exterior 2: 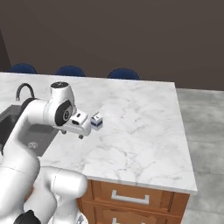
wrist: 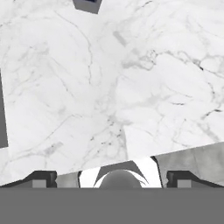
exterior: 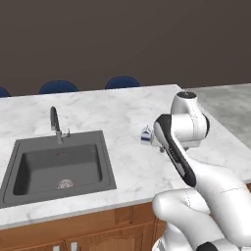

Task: Gather the eggs and milk located in the vicinity of the sink area and place them right next to the bowl.

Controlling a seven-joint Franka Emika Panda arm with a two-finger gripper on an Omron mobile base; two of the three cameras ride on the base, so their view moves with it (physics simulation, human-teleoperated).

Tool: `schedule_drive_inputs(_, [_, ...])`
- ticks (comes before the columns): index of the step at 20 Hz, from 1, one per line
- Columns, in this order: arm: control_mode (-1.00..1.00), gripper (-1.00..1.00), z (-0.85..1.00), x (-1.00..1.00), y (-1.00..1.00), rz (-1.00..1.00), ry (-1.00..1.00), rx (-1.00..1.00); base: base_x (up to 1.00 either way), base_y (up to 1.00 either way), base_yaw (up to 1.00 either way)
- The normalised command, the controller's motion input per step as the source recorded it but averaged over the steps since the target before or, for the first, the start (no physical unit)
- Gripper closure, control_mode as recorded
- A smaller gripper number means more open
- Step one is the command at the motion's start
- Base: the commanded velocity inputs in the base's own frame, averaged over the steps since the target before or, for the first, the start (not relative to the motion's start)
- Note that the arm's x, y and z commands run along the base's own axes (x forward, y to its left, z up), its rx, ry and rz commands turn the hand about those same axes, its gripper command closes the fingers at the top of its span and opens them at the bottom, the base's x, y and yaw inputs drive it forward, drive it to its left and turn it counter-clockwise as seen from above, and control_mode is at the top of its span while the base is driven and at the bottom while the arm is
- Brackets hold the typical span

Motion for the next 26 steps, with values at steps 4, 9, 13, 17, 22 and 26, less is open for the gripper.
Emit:
schedule_drive_inputs(4, [-1.00,-1.00,0.20,1.00,-0.22,0.12,0.32,-0.02,0.00,0.00,0.00])
schedule_drive_inputs(9, [-1.00,-1.00,0.00,0.92,-0.08,0.00,0.07,0.00,0.00,0.00,0.00])
schedule_drive_inputs(13, [-1.00,-1.00,-0.24,0.86,0.00,0.00,0.00,0.00,0.00,0.00,0.00])
schedule_drive_inputs(17, [-1.00,-1.00,-0.34,0.73,0.00,0.00,0.00,0.02,0.00,0.00,0.00])
schedule_drive_inputs(22, [-1.00,-1.00,-0.02,0.57,-0.02,0.00,0.03,0.03,0.00,0.00,0.00])
schedule_drive_inputs(26, [-1.00,-1.00,-0.66,0.20,-0.01,-0.02,0.03,0.02,0.00,0.00,0.00])
